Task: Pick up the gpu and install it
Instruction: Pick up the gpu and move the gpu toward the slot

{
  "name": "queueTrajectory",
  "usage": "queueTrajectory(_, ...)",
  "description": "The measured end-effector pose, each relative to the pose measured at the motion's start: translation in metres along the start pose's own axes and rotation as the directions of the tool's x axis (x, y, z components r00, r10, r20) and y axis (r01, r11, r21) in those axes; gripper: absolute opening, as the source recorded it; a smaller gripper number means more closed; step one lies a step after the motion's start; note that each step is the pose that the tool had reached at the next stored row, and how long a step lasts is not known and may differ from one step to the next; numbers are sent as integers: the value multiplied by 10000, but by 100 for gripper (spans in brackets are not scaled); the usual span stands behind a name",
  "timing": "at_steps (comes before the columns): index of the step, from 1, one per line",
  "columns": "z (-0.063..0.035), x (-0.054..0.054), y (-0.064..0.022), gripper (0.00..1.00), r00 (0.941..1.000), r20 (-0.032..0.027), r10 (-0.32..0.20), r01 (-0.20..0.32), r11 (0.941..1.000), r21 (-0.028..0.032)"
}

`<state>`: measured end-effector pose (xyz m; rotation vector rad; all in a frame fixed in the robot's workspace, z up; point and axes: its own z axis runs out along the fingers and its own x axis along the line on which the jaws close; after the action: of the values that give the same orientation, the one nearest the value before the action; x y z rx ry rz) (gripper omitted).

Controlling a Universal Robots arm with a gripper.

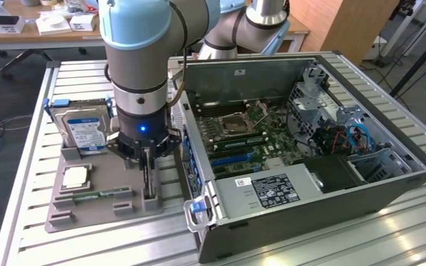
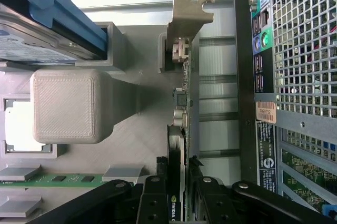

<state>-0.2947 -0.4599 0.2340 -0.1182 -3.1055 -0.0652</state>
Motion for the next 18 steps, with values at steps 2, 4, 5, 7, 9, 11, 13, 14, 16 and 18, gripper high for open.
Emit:
queueTrajectory(2,0,0,0,26,10000,0,0,0,10000,0)
queueTrajectory(4,0,0,0,26,10000,0,0,0,10000,0)
queueTrajectory(5,0,0,0,26,10000,0,0,0,10000,0)
queueTrajectory(7,0,0,0,26,10000,0,0,0,10000,-1)
queueTrajectory(9,1,-7,1,26,10000,-1,-12,12,10000,-1)
queueTrajectory(11,0,-8,0,26,10000,-1,-38,38,10000,1)
queueTrajectory(13,0,-9,0,26,10000,-1,-45,45,10000,1)
queueTrajectory(14,0,-9,0,26,10000,-1,-46,46,10000,1)
queueTrajectory(16,0,-10,0,26,10000,-2,-46,46,10000,1)
queueTrajectory(18,0,-14,1,26,10000,-2,-66,66,10000,2)
